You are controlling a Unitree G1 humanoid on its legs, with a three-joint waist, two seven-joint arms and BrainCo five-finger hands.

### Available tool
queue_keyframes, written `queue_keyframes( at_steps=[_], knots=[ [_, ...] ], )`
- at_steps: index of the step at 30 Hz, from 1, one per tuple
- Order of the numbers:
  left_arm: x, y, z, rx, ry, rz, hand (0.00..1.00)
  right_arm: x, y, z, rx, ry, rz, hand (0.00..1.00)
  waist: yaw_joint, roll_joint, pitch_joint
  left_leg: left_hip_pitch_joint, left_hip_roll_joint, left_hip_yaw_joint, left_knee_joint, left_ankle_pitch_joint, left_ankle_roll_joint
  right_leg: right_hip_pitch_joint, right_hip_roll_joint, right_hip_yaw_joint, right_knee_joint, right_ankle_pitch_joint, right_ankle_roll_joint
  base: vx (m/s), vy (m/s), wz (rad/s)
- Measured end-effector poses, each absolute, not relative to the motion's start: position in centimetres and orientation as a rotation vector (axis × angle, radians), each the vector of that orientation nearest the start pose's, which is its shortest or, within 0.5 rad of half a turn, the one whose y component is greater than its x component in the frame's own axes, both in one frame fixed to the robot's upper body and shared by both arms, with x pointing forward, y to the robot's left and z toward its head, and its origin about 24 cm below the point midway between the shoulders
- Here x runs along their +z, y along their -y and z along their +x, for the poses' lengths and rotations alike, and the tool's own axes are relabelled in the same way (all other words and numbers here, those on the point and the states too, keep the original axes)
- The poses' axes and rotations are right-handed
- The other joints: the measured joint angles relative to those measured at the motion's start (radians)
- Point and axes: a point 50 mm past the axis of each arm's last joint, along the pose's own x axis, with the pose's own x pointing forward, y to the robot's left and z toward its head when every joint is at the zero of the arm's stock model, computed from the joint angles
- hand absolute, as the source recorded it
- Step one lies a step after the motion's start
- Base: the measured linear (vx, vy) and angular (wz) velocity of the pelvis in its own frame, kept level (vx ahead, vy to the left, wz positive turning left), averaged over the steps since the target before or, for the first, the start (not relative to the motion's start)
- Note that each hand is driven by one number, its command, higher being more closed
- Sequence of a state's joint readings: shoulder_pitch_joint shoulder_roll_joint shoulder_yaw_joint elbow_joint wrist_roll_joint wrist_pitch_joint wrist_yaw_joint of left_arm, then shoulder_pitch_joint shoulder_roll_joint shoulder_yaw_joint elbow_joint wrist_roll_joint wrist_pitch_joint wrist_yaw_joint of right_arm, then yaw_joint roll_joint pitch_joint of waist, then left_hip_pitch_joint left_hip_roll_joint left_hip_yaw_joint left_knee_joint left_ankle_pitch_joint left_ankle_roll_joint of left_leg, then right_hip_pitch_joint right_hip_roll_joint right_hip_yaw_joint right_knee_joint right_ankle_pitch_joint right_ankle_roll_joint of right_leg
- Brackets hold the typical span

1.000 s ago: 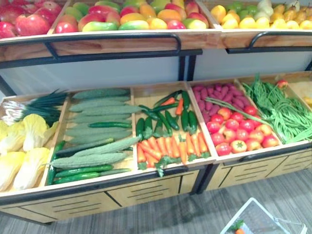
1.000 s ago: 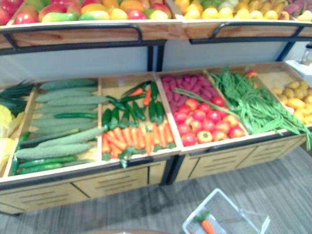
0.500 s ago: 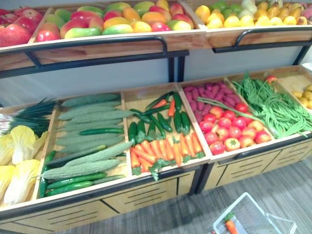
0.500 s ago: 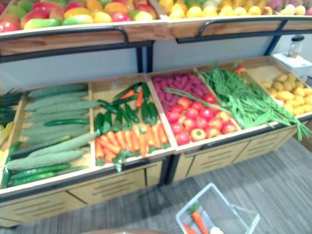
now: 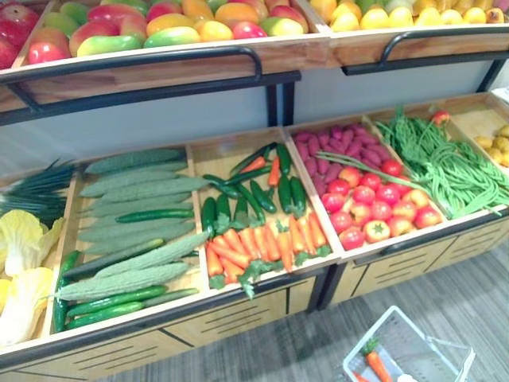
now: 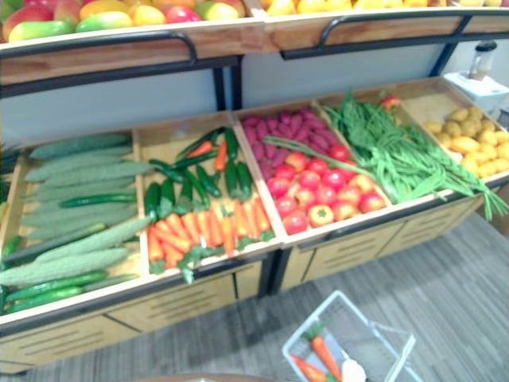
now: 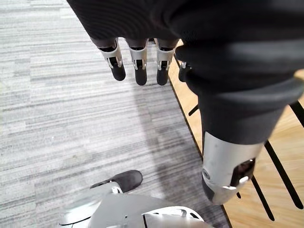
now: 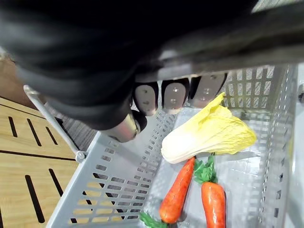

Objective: Pick vegetable in the basket

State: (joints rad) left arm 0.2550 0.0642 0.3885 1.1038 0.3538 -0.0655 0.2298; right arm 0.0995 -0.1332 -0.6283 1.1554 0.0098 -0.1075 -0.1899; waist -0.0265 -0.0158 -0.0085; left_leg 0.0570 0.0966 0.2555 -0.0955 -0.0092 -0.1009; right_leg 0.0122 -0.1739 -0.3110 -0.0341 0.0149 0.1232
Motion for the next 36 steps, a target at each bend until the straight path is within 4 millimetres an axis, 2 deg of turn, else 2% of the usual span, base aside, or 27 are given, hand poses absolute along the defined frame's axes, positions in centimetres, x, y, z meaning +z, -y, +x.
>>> queue_keyframes(
  at_steps=[6,10,13,15,19,20,22,23,24,25,26,27,28,30,31,32,33,34,35,36],
  knots=[
    [-16.5,-23.3,0.5,0.458,-1.285,0.238,0.0,-15.4,26.6,6.3,-0.72,-1.068,0.073,1.0,0.003,-0.01,0.02,0.022,-0.001,-0.008,0.001,-0.003,0.0,0.026,0.0,-0.005,-0.001,-0.005,0.002,0.0,-0.001,0.03],
    [-16.3,-23.9,0.9,0.457,-1.269,0.239,0.0,-15.3,26.2,7.4,-0.653,-1.047,0.066,1.0,0.009,-0.015,0.027,0.018,0.003,0.015,0.046,-0.035,0.001,0.023,-0.002,0.025,0.005,-0.006,0.001,0.0,0.004,-0.2],
    [-16.3,-24.0,1.9,0.449,-1.242,0.246,0.0,-15.3,26.2,7.4,-0.651,-1.045,0.065,1.0,0.008,-0.016,0.028,0.017,0.001,0.041,0.047,-0.043,0.002,-0.012,-0.008,0.057,0.043,-0.021,0.002,0.01,0.021,-0.26],
    [-16.1,-24.3,3.6,0.417,-1.2,0.275,0.0,-15.2,26.3,7.5,-0.66,-1.035,0.062,1.0,0.002,-0.024,0.047,0.024,-0.005,0.055,0.047,-0.049,0.005,-0.059,-0.024,0.087,0.143,-0.063,0.001,0.04,0.03,-0.19],
    [-15.6,-24.8,5.9,0.393,-1.137,0.316,0.0,-15.0,25.8,8.2,-0.664,-0.993,0.07,1.0,0.001,-0.033,0.085,0.038,0.008,0.093,0.066,-0.064,0.005,-0.13,-0.014,0.175,0.274,-0.061,-0.011,0.0,0.03,-0.31],
    [-15.5,-25.0,6.2,0.398,-1.13,0.325,0.0,-15.1,25.3,8.5,-0.663,-0.982,0.078,1.0,0.0,-0.034,0.093,0.048,0.025,0.134,0.075,-0.074,0.004,-0.146,0.009,0.207,0.283,-0.032,-0.048,0.01,0.032,-0.73],
    [-15.5,-25.1,6.4,0.407,-1.123,0.33,0.0,-14.9,24.8,9.2,-0.654,-0.951,0.085,1.0,0.002,-0.024,0.107,0.065,0.056,0.198,0.101,-0.097,0.003,-0.15,0.039,0.204,0.267,0.026,-0.065,-0.01,0.018,-0.92],
    [-15.5,-25.1,6.5,0.406,-1.12,0.33,0.0,-14.9,24.6,9.3,-0.65,-0.946,0.087,1.0,0.003,-0.028,0.113,0.069,0.065,0.219,0.109,-0.104,0.002,-0.15,0.05,0.198,0.254,0.05,-0.07,-0.04,0.033,-1.0],
    [-15.4,-25.1,6.8,0.405,-1.114,0.33,0.0,-14.8,24.3,9.6,-0.637,-0.938,0.086,1.0,0.001,-0.041,0.118,0.069,0.068,0.259,0.13,-0.115,0.011,-0.156,0.061,0.176,0.224,0.098,-0.076,-0.09,0.065,-1.22],
    [-15.4,-24.9,7.4,0.399,-1.103,0.326,0.0,-14.8,23.8,10.1,-0.595,-0.928,0.066,1.0,0.002,-0.03,0.114,0.054,0.074,0.318,0.144,-0.124,0.036,-0.156,0.086,0.145,0.107,0.202,-0.106,-0.15,0.051,-1.56],
    [-15.5,-24.6,7.2,0.401,-1.104,0.312,0.0,-14.4,23.6,11.2,-0.574,-0.89,0.058,1.0,0.016,-0.014,0.117,0.039,0.101,0.389,0.128,-0.121,0.042,-0.159,0.072,0.049,0.14,0.161,-0.122,-0.16,0.054,-1.84],
    [-15.3,-24.7,7.6,0.403,-1.087,0.317,0.0,-14.3,23.5,11.4,-0.572,-0.887,0.061,1.0,0.012,-0.024,0.124,0.048,0.092,0.456,0.132,-0.121,0.043,-0.19,0.003,-0.116,0.402,-0.019,-0.159,-0.12,0.036,-1.91],
    [-15.4,-24.7,7.2,0.402,-1.102,0.315,0.0,-14.2,23.8,11.6,-0.575,-0.88,0.049,1.0,0.012,-0.031,0.132,0.072,0.086,0.534,0.138,-0.122,0.05,-0.148,-0.069,-0.217,0.606,-0.091,-0.168,-0.05,0.043,-1.63],
    [-15.4,-24.9,6.7,0.405,-1.112,0.319,0.0,-14.3,23.6,11.5,-0.567,-0.888,0.049,1.0,0.015,-0.031,0.132,0.082,0.087,0.588,0.153,-0.122,0.05,-0.103,-0.1,-0.244,0.659,-0.093,-0.168,0.0,-0.033,-1.31],
    [-15.4,-25.0,6.3,0.408,-1.12,0.322,0.0,-14.6,23.2,11.3,-0.55,-0.906,0.049,1.0,0.016,-0.037,0.13,0.084,0.086,0.635,0.172,-0.123,0.05,-0.061,-0.113,-0.24,0.606,-0.076,-0.146,0.01,-0.113,-1.45],
    [-15.4,-25.1,6.3,0.408,-1.121,0.322,0.0,-14.7,23.0,11.1,-0.544,-0.92,0.053,1.0,0.015,-0.044,0.13,0.084,0.092,0.667,0.191,-0.122,0.05,-0.042,-0.093,-0.246,0.541,-0.089,-0.113,0.01,-0.202,-1.57],
    [-15.4,-25.0,6.3,0.403,-1.119,0.322,0.0,-14.7,23.2,10.9,-0.55,-0.926,0.05,1.0,0.015,-0.023,0.141,0.083,0.113,0.697,0.242,-0.122,0.05,-0.026,-0.075,-0.273,0.479,-0.09,-0.112,0.01,-0.17,-1.17],
    [-15.5,-24.9,6.3,0.401,-1.122,0.316,0.0,-14.7,23.2,10.9,-0.55,-0.926,0.05,1.0,0.011,-0.022,0.143,0.076,0.131,0.708,0.296,-0.124,0.053,-0.017,-0.069,-0.28,0.449,-0.089,-0.113,0.04,-0.236,-1.2],
    [-15.6,-24.5,6.2,0.391,-1.129,0.303,0.0,-14.7,23.3,11.1,-0.554,-0.924,0.05,1.0,0.01,-0.033,0.147,0.041,0.169,0.73,0.415,-0.144,0.071,-0.001,-0.062,-0.282,0.389,-0.089,-0.112,-0.01,-0.222,-1.1],
    [-15.9,-23.7,6.1,0.375,-1.139,0.28,0.0,-14.6,23.8,11.1,-0.563,-0.925,0.038,1.0,0.009,-0.021,0.138,0.035,0.129,0.707,0.314,-0.145,0.054,-0.009,-0.063,-0.276,0.348,-0.09,-0.111,-0.08,-0.193,-1.37]
  ],
)
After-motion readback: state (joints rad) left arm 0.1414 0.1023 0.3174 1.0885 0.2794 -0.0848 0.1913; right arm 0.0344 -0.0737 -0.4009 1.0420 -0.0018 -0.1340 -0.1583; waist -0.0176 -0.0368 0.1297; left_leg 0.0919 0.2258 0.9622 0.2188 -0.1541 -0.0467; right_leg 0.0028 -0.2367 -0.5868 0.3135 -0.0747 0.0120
